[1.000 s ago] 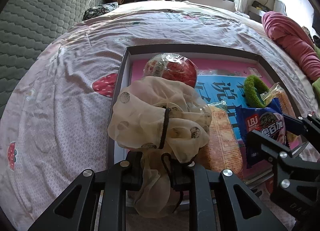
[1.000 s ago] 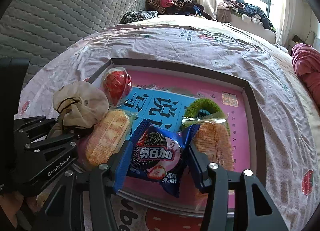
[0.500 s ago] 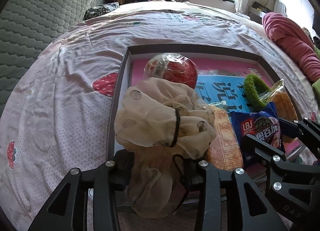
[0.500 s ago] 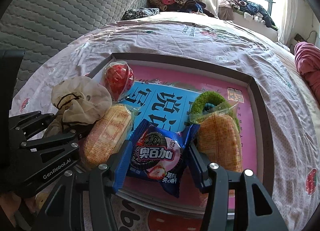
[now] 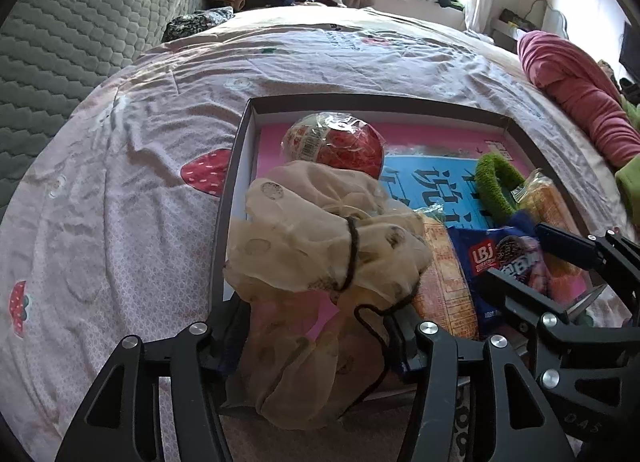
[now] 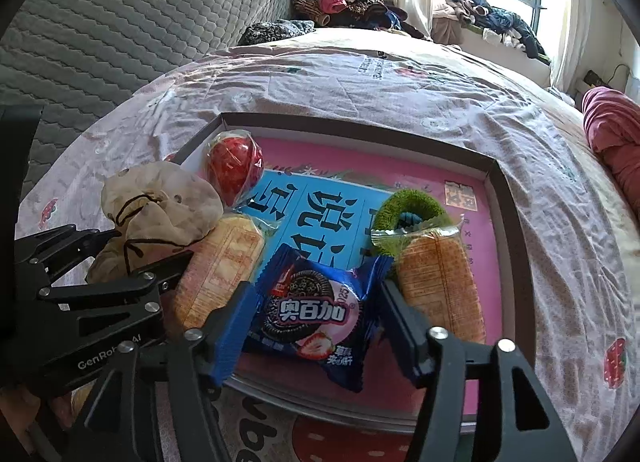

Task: Organize objects
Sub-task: 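Lower the cloth bag into the tray with the left tool while the right tool lowers the Oreo packet, then open both tools and withdraw them from the tray toward the walnuts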

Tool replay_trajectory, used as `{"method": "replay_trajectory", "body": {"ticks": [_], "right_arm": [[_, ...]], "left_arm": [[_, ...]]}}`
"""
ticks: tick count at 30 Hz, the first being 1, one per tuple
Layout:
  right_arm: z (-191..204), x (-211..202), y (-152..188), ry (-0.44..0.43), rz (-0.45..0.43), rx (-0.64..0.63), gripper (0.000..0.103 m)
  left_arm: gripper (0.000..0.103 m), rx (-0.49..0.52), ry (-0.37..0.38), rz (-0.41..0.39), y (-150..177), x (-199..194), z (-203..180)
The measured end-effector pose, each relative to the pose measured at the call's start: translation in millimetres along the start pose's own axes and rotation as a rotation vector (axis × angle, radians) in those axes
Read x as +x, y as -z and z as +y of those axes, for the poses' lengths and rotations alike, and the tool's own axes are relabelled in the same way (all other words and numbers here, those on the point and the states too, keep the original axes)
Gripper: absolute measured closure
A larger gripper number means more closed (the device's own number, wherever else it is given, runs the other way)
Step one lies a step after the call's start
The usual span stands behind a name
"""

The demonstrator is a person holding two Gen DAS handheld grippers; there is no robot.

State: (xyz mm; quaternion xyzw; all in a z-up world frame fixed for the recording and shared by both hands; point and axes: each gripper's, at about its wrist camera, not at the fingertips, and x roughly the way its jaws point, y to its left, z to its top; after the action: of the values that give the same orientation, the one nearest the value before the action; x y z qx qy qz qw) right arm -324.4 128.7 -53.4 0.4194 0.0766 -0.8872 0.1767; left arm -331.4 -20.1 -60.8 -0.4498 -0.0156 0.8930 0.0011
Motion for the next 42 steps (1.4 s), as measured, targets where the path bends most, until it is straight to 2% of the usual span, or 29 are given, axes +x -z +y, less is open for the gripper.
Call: {"method": "replay_trajectory", "body": {"ticks": [5,8,21,25,35,39,42], "right_arm": [[0.0,-7.8,-2.8,0.000,-0.024,-0.001,0.033],[-0.7,-13.0,-4.6,0.004,-0.040,0.002,0.032],[-10.3,-26.6,-5.8,0.008,-0.072,0.025,0.030],[-13.3,-31.1,-6.4,0.015,-0.085,0.035,0.022],[-21.2,-36.0,-5.9,0.021,-0.099,0.056,0.018],[-22.9,-39.5,-6.5,0.024,-0.107,0.058,0.016],[-24.2,-41.0,-6.5,0.035,-0.109,0.064,0.013]], "left_arm": [[0.038,-0.006,0.021,-0.015,-0.2,-4.9,0.4],[0.027,-0.013,0.010,-0.035,-1.0,-10.2,1.9],[0.026,-0.017,0.026,-0.051,-2.8,-17.6,1.6],[0.026,-0.018,0.031,-0.055,-2.9,-20.1,0.6],[0.023,-0.025,0.020,-0.052,-2.8,-19.2,2.0],[0.015,-0.031,0.021,-0.077,-3.3,-27.1,4.0],[0.015,-0.034,0.036,-0.090,-3.8,-32.8,5.2]]}}
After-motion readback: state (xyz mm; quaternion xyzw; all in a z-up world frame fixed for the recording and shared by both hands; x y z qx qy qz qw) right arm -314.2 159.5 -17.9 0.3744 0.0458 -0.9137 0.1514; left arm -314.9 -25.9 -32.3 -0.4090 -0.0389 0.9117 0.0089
